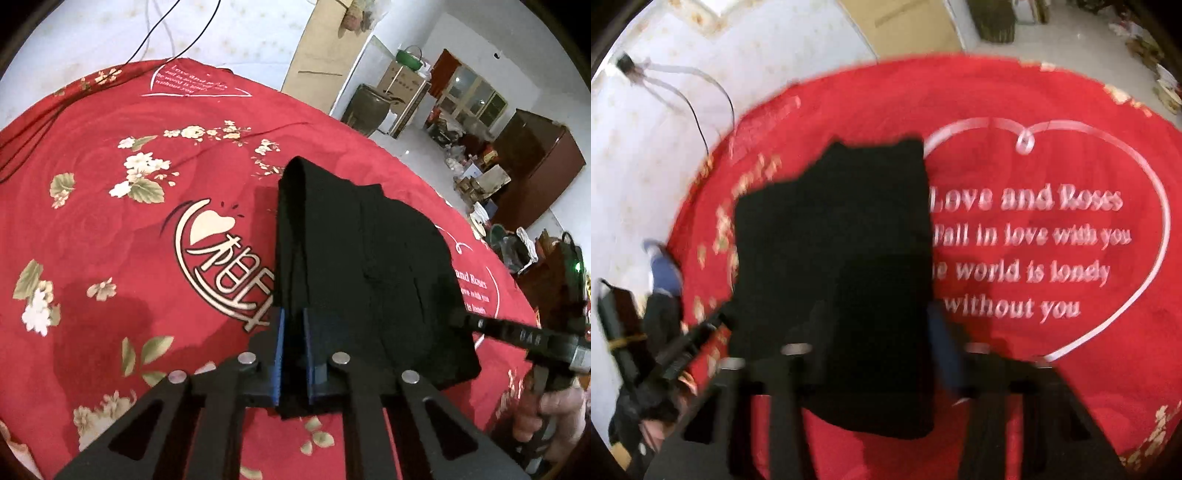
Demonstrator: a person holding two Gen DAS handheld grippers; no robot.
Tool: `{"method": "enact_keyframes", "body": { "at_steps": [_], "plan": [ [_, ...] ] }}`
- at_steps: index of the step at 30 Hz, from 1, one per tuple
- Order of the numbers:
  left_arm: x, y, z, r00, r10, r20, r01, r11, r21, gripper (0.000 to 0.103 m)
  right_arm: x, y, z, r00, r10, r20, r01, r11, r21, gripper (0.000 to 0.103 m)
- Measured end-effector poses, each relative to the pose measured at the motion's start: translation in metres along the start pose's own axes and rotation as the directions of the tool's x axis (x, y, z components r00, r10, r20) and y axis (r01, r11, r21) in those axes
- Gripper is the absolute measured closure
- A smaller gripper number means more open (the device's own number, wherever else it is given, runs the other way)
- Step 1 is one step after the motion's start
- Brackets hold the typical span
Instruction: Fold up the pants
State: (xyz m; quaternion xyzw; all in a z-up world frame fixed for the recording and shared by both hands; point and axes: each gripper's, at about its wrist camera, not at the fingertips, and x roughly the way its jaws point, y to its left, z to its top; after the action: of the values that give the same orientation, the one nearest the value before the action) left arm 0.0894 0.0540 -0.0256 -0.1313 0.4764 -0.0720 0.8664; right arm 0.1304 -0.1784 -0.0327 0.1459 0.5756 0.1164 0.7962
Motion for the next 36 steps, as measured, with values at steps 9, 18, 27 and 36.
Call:
{"method": "enact_keyframes", "body": {
  "at_steps": [9,18,27,36],
  "plan": [
    [0.005,0.002,-0.007,0.997,0.058,-0.046,-0.057,0.998,0.012,0.088,-0.004,-0.007,0.002,1.000,0.020,0.004,-0.020,1.000,0.023,0.084],
    [-0.038,-0.017,0.005,0.994,0.079,0.072,-0.084,0.994,0.069,0.088,-0.041,0.028,-0.018,0.996,0.075,0.040,-0.071,0.994,-0.085,0.083],
    [-0.001,-0.042,-0.014,0.999,0.036,-0.040,-0.029,0.986,0.162,0.089,-0.010,0.041,-0.036,0.997,-0.022,-0.073,0.012,0.990,-0.140,0.083],
    [0.006,-0.032,-0.018,0.997,0.065,-0.043,-0.058,0.987,0.150,0.078,-0.012,0.035,-0.031,0.997,-0.001,-0.082,-0.008,0.993,-0.117,0.082]
  ]
}}
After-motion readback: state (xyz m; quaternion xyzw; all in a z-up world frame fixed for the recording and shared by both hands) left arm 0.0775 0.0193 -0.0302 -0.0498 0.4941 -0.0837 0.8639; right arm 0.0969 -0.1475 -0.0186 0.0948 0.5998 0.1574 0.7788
